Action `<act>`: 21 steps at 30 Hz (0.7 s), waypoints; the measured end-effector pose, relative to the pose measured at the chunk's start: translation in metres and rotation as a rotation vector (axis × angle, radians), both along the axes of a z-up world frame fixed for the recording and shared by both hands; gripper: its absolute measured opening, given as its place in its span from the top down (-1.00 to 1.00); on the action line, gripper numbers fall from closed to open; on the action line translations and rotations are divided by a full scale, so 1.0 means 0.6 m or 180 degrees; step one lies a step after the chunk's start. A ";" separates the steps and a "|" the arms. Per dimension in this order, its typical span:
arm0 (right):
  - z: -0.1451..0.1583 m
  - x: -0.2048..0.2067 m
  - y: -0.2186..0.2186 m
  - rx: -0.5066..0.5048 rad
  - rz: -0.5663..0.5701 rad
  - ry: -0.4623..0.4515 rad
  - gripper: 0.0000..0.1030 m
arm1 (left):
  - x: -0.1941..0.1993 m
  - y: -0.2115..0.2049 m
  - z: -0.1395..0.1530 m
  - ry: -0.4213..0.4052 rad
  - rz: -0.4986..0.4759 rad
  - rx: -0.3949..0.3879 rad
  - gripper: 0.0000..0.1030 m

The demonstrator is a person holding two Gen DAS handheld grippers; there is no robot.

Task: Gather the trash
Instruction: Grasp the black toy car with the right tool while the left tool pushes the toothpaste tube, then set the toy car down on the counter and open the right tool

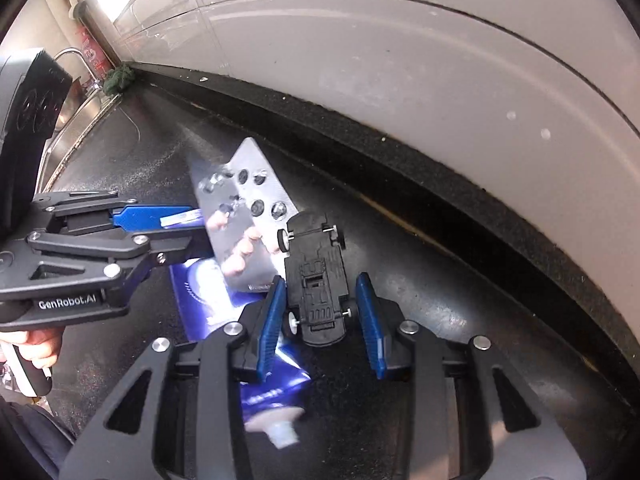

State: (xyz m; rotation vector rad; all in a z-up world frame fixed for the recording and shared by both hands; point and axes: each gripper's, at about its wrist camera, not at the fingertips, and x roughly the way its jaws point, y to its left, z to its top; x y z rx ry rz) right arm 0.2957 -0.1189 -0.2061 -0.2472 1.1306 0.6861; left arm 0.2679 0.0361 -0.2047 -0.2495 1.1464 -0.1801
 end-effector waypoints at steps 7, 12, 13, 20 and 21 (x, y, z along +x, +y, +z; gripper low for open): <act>0.034 -0.036 -0.033 0.0177 -0.0327 -0.0018 0.30 | -0.035 -0.014 0.039 -0.0144 -0.0198 0.0070 1.00; 0.057 -0.072 -0.049 0.0206 -0.0464 -0.0029 0.30 | -0.102 -0.007 0.052 -0.0159 -0.0189 0.0168 1.00; 0.060 -0.081 -0.052 0.0204 -0.0476 -0.0023 0.30 | -0.121 -0.006 0.053 -0.0164 -0.0202 0.0223 1.00; 0.069 -0.138 -0.073 0.0096 -0.0544 -0.0052 0.30 | -0.210 -0.033 0.036 -0.0132 -0.0494 0.0400 1.00; 0.068 -0.143 -0.079 0.0076 -0.0568 -0.0049 0.30 | -0.218 -0.040 0.040 -0.0206 -0.0609 0.0474 0.98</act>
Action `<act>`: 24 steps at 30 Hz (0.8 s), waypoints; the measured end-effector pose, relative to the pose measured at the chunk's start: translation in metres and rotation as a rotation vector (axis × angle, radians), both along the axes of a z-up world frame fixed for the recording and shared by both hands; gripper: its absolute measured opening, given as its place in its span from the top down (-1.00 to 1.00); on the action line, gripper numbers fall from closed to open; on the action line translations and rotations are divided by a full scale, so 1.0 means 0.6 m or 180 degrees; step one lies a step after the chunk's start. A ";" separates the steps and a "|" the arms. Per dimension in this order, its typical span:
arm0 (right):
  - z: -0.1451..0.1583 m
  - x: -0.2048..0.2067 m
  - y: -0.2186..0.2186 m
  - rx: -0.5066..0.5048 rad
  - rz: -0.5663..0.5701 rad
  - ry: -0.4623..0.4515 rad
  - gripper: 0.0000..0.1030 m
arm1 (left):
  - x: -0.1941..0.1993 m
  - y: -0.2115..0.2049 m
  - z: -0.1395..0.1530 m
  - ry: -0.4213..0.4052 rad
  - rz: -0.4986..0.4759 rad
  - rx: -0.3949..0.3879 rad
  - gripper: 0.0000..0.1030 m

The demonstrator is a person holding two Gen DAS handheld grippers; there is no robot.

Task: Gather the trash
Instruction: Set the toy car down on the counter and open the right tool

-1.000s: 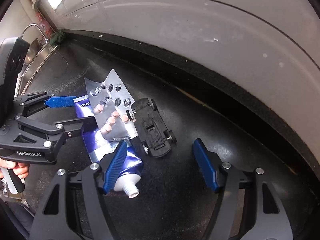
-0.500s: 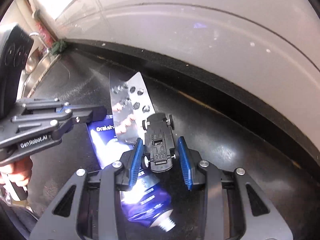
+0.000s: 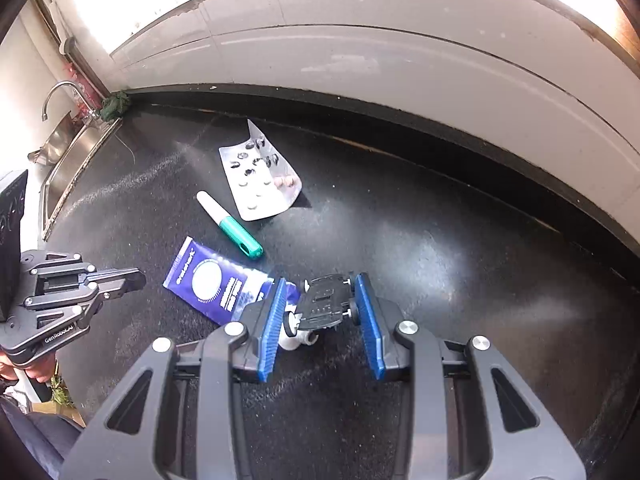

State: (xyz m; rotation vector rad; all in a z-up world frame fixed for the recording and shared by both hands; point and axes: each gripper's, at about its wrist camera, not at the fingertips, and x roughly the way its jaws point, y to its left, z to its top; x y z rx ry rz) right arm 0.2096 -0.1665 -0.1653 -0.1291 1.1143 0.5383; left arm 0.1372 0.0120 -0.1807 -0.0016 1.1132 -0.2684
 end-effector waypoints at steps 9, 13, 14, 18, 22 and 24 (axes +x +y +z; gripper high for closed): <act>-0.024 -0.052 -0.119 -0.0126 -0.0263 0.0157 0.30 | -0.005 -0.099 0.018 -0.0667 -0.1473 0.0650 -0.63; -0.042 -0.072 -0.154 -0.0118 -0.0343 0.0233 0.29 | 0.002 -0.144 -0.015 -0.0687 -0.2119 0.0888 -0.63; -0.045 -0.075 -0.162 -0.0111 -0.0350 0.0245 0.28 | 0.004 -0.151 -0.024 -0.0676 -0.2243 0.0940 -0.63; -0.050 -0.084 -0.180 -0.0108 -0.0372 0.0165 -0.43 | 0.011 -0.168 -0.045 -0.0644 -0.2597 0.1007 -0.63; -0.057 -0.076 -0.171 -0.0222 -0.0236 0.0192 -0.44 | 0.015 -0.169 -0.057 -0.0673 -0.2782 0.0943 -0.64; -0.057 -0.074 -0.161 -0.0306 -0.0144 0.0149 -0.44 | 0.030 -0.169 -0.061 -0.0612 -0.2775 0.0843 -0.63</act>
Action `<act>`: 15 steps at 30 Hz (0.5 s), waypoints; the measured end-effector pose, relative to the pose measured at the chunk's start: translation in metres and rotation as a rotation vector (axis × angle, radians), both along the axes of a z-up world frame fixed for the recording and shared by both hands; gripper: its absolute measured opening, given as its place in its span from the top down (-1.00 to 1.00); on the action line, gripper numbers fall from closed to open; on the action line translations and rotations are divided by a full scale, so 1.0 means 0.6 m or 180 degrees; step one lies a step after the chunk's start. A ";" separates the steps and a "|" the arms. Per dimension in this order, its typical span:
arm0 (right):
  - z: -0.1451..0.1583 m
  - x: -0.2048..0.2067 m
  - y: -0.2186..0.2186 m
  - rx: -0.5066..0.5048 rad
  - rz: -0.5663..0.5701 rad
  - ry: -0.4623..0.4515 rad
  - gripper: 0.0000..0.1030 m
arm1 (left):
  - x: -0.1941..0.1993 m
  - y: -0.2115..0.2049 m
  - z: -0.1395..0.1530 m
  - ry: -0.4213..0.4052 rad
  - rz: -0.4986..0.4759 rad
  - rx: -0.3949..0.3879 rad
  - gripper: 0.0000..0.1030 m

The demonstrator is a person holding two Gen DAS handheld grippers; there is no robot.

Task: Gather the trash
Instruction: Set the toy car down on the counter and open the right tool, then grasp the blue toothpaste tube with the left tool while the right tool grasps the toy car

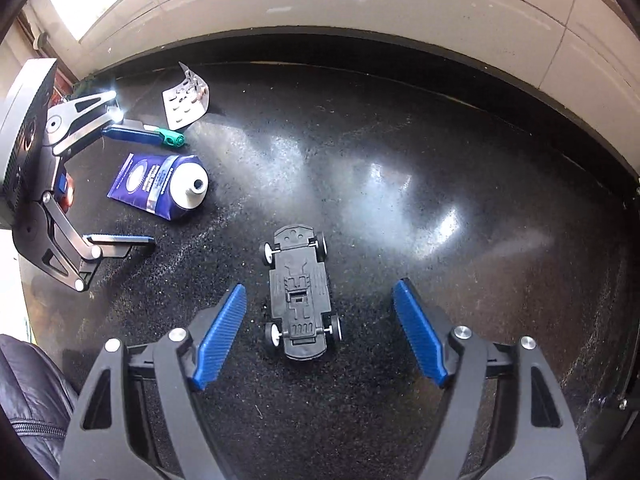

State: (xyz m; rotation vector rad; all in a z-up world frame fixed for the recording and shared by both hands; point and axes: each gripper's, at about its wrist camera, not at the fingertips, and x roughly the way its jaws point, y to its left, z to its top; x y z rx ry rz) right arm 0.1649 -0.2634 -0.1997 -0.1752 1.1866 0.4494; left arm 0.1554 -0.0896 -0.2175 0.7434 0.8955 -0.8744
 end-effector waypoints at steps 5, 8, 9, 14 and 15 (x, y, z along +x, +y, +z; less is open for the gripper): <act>-0.011 0.000 0.018 -0.0105 0.0113 0.0000 -0.32 | 0.019 0.012 -0.011 0.0223 -0.0062 -0.0160 -0.48; -0.013 0.001 0.020 -0.0135 0.0103 -0.0010 -0.21 | 0.028 0.022 -0.013 0.0373 -0.0027 -0.0251 -0.10; -0.012 0.000 0.020 -0.0120 0.0104 -0.0009 -0.05 | 0.028 0.021 -0.012 0.0361 -0.0041 -0.0231 -0.04; -0.008 -0.008 0.022 -0.0113 0.0049 0.0013 0.35 | 0.018 0.008 -0.016 0.0380 0.0140 -0.0129 -0.01; -0.006 -0.010 0.021 -0.0077 0.0019 0.0039 0.35 | 0.015 0.007 -0.015 0.0387 0.0234 -0.0133 0.00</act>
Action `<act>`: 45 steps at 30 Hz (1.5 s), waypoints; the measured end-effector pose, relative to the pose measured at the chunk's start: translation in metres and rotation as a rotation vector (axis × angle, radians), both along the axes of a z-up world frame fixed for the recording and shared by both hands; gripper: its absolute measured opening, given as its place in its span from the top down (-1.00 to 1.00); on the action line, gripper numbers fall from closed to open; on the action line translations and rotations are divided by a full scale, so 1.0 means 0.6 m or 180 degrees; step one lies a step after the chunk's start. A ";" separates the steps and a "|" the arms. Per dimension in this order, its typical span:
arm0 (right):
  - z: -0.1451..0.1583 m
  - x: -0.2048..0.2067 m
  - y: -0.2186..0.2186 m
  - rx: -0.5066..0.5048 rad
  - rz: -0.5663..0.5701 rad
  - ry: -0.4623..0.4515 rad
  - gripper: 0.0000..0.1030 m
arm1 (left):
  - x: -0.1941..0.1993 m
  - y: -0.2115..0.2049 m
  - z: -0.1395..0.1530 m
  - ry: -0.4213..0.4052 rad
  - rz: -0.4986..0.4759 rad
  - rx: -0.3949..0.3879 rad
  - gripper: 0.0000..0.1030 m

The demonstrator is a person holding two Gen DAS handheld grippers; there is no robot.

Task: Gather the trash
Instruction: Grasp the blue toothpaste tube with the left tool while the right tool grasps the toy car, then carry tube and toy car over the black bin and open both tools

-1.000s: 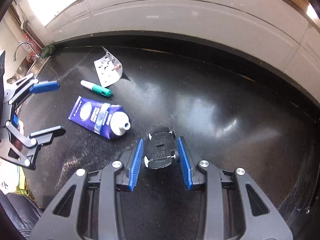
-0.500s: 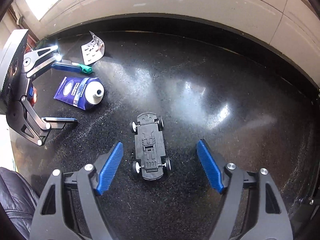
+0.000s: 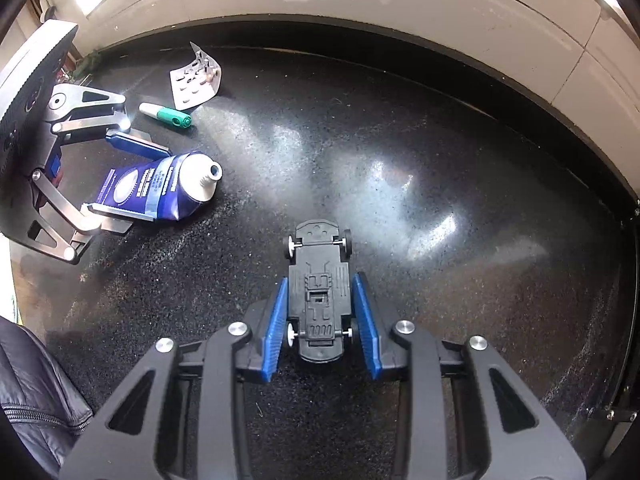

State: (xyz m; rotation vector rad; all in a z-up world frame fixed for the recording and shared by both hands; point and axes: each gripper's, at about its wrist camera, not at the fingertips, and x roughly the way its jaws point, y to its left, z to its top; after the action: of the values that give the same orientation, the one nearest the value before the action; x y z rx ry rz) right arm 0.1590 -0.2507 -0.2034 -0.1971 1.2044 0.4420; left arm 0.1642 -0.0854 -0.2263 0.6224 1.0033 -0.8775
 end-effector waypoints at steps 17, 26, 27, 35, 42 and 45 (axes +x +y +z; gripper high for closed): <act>0.118 -0.110 0.046 0.0231 -0.0052 -0.0419 0.36 | -0.142 0.091 0.129 -0.0125 0.2092 -0.0338 0.00; 0.164 -0.158 0.074 0.0304 0.0075 -0.0579 0.36 | -0.227 0.114 0.167 -0.0311 0.2305 -0.0306 0.00; 0.168 -0.162 0.077 0.0306 0.0097 -0.0589 0.36 | -0.234 0.117 0.168 -0.0322 0.2332 -0.0304 0.00; 0.198 -0.180 0.103 0.0335 0.0246 -0.0661 0.36 | -0.267 0.147 0.182 -0.0377 0.2531 -0.0334 0.00; 0.228 -0.192 0.169 0.0396 0.0576 -0.0691 0.36 | -0.301 0.200 0.213 -0.0469 0.2852 -0.0379 0.00; 0.242 -0.201 0.220 0.0449 0.0813 -0.0699 0.36 | -0.322 0.238 0.227 -0.0503 0.3067 -0.0383 0.00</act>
State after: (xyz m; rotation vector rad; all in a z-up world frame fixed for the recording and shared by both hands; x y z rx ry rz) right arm 0.0382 -0.1187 -0.0582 -0.2723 0.9319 0.7076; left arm -0.0291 0.0577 -0.0901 0.0542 0.9455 -0.0306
